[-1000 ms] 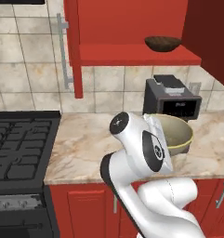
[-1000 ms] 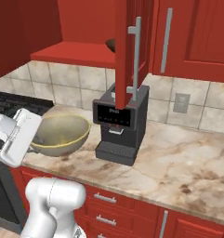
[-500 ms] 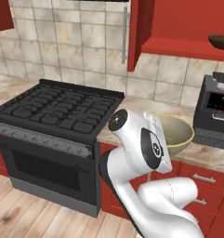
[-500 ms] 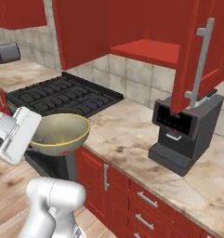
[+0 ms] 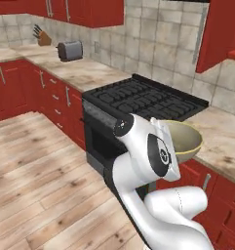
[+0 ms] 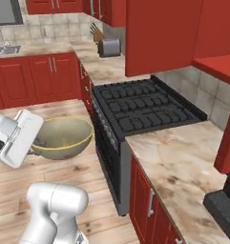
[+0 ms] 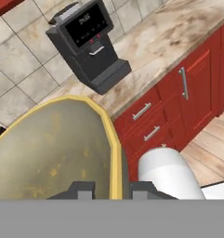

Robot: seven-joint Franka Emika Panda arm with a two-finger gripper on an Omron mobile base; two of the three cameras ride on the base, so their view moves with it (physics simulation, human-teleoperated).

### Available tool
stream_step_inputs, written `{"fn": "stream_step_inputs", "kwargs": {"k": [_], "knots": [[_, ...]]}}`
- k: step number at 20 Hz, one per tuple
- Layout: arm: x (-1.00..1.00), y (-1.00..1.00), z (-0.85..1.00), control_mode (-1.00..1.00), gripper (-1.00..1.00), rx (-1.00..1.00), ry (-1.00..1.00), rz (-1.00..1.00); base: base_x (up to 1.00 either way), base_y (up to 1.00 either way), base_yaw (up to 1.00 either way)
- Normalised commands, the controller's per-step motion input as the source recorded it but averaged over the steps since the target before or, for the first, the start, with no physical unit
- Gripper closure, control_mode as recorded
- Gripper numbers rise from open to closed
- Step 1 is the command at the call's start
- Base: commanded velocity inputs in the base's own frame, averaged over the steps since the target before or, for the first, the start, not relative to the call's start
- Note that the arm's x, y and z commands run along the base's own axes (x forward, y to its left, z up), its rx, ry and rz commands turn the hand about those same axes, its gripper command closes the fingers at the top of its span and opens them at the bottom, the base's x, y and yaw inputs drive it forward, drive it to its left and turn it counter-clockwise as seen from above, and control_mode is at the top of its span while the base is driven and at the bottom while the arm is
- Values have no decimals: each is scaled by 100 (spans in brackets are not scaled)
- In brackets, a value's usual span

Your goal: Take the smaller bowl and place it next to the appetizer plate on the dining counter , and place the larger bowl next to the plate with cooked food.

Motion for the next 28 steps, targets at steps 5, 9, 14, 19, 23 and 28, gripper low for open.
{"fn": "stream_step_inputs", "kwargs": {"k": [5, 9, 14, 19, 23, 28], "knots": [[0, 0, 0, 100, 100, 0, 0, 0, -36, -4, 73], [0, 0, 0, 100, 100, 0, 0, 0, -13, -2, 69], [0, 0, 0, 100, 100, 0, 0, 0, -14, -4, 69], [0, 0, 0, 100, 100, 0, 0, 0, -16, 41, 48], [0, 0, 0, 100, 100, 0, 0, 0, -1, 93, 23], [0, 0, 0, 100, 100, 0, 0, 0, 17, 100, 1]]}}
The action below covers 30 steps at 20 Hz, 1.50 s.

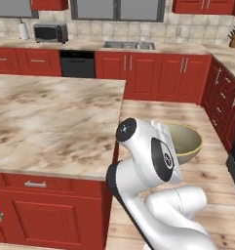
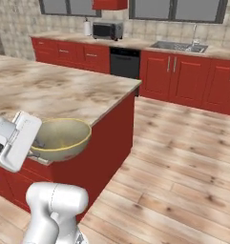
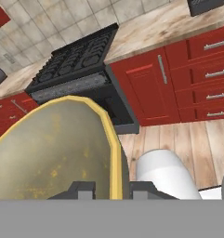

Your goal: Take the smaller bowl and place it next to the appetizer plate on the dining counter , and place the larger bowl next to the plate with cooked food.

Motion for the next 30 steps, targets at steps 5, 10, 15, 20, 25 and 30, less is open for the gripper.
{"fn": "stream_step_inputs", "kwargs": {"k": [5, 10, 15, 20, 25, 30], "knots": [[0, 0, 0, 100, 100, 0, 0, 0, 4, 100, -5], [0, 0, 0, 100, 100, 0, 0, 0, 0, 100, -9], [0, 0, 0, 100, 100, 0, 0, 0, 0, 100, -9], [0, 0, 0, 100, 100, 0, 0, 0, 0, 100, -6], [0, 0, 0, 100, 100, 0, 0, 0, 0, 100, -4], [0, 0, 0, 100, 100, 0, 0, 0, 2, 100, -2]]}}
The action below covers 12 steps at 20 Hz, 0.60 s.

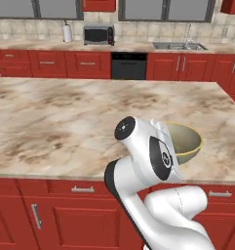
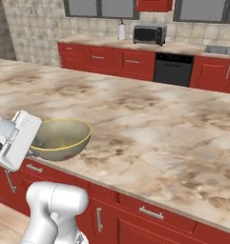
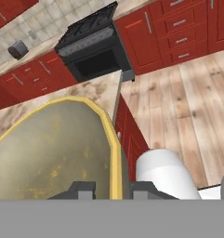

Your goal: Take the smaller bowl and place it next to the appetizer plate on the dining counter , and place the larger bowl next to the plate with cooked food.

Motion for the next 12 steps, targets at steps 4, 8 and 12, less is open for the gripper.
{"fn": "stream_step_inputs", "kwargs": {"k": [4, 8, 12], "knots": [[0, 0, 0, 100, 100, 0, 0, 0, 6, 100, -3], [0, 0, 0, 100, 100, 0, 0, 0, 9, 100, -10], [0, 0, 0, 100, 100, 0, 0, 0, 3, 100, -15]]}}
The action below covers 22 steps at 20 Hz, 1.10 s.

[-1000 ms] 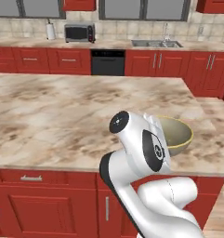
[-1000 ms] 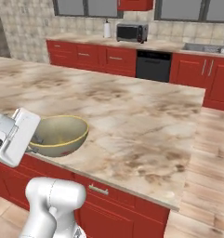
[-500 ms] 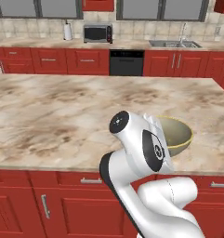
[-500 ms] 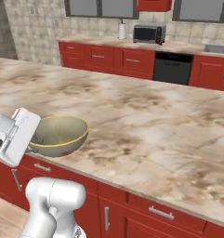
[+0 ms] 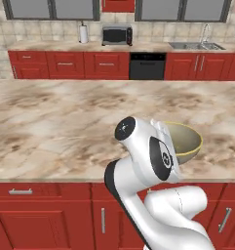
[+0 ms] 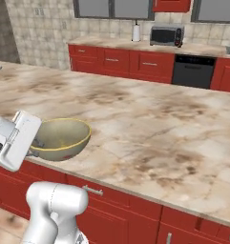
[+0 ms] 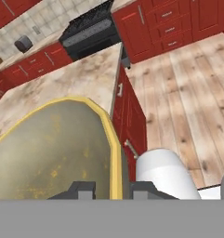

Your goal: Take the smaller bowl and place it next to the appetizer plate on the dining counter , and place the larger bowl next to the plate with cooked food.

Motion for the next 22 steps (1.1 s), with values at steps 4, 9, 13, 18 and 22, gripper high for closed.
{"fn": "stream_step_inputs", "kwargs": {"k": [4, 9, 13, 18, 22], "knots": [[0, 0, 0, 100, 100, 0, 0, 0, 1, 100, -18], [0, 0, 0, 100, 100, 0, 0, 0, 0, 100, -5], [0, 0, 0, 100, 100, 0, 0, 0, 0, 100, -5], [0, 0, 0, 100, 100, 0, 0, 0, 1, 100, -7], [0, 0, 0, 100, 100, 0, 0, 0, 0, 100, -7]]}}
